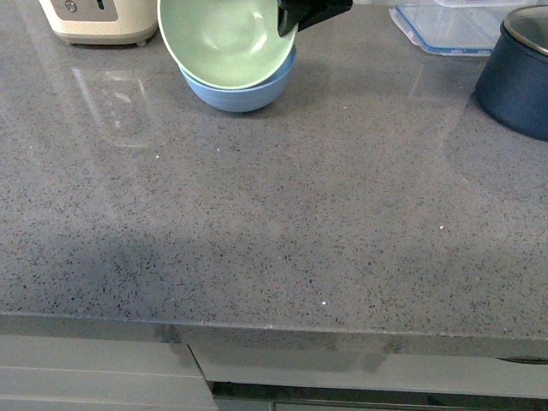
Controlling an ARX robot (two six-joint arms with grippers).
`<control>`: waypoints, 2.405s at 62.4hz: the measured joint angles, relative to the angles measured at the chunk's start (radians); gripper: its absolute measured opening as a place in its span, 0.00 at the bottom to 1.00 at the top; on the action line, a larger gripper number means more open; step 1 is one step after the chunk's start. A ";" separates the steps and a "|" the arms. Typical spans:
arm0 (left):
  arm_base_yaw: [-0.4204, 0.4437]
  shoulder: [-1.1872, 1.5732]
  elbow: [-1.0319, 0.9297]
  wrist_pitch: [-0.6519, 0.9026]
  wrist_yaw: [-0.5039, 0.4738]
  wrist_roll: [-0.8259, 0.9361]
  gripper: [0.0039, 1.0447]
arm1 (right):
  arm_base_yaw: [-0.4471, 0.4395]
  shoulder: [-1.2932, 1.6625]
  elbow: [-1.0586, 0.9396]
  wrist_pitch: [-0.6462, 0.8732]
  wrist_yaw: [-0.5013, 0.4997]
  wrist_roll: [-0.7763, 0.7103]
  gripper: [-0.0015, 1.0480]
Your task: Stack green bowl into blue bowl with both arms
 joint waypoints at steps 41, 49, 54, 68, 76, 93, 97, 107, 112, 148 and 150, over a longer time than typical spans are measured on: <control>0.000 0.000 0.000 0.000 0.000 0.000 0.94 | -0.045 -0.059 -0.071 0.015 -0.034 0.029 0.82; 0.000 0.000 0.000 0.000 0.000 0.000 0.94 | -0.091 -0.188 -0.232 0.072 -0.020 0.037 0.90; 0.000 0.000 0.000 0.000 0.000 0.000 0.94 | -0.123 -0.279 -0.338 0.101 -0.013 0.046 0.90; 0.000 0.000 0.000 0.000 0.000 0.000 0.94 | -0.224 -0.574 -0.678 0.140 0.021 0.066 0.90; 0.000 0.000 0.000 0.000 0.000 0.000 0.94 | -0.279 -0.739 -0.868 0.141 0.044 0.085 0.90; 0.000 0.000 0.000 0.000 0.000 0.000 0.94 | -0.324 -1.101 -1.216 0.055 0.063 0.134 0.90; 0.000 0.000 0.000 0.000 0.000 0.000 0.94 | -0.325 -1.189 -1.280 0.017 0.067 0.150 0.90; 0.000 0.000 0.000 0.000 0.000 0.000 0.94 | -0.338 -1.381 -1.388 -0.068 0.108 0.177 0.90; 0.000 0.000 0.000 0.000 0.000 0.000 0.94 | -0.344 -1.424 -1.405 -0.077 0.137 0.179 0.90; 0.000 -0.002 0.000 -0.001 -0.001 0.000 0.94 | -0.412 -1.807 -1.978 1.070 0.116 -0.065 0.12; 0.000 -0.002 0.000 -0.001 -0.001 0.000 0.94 | -0.412 -1.818 -1.986 1.067 0.116 -0.067 0.07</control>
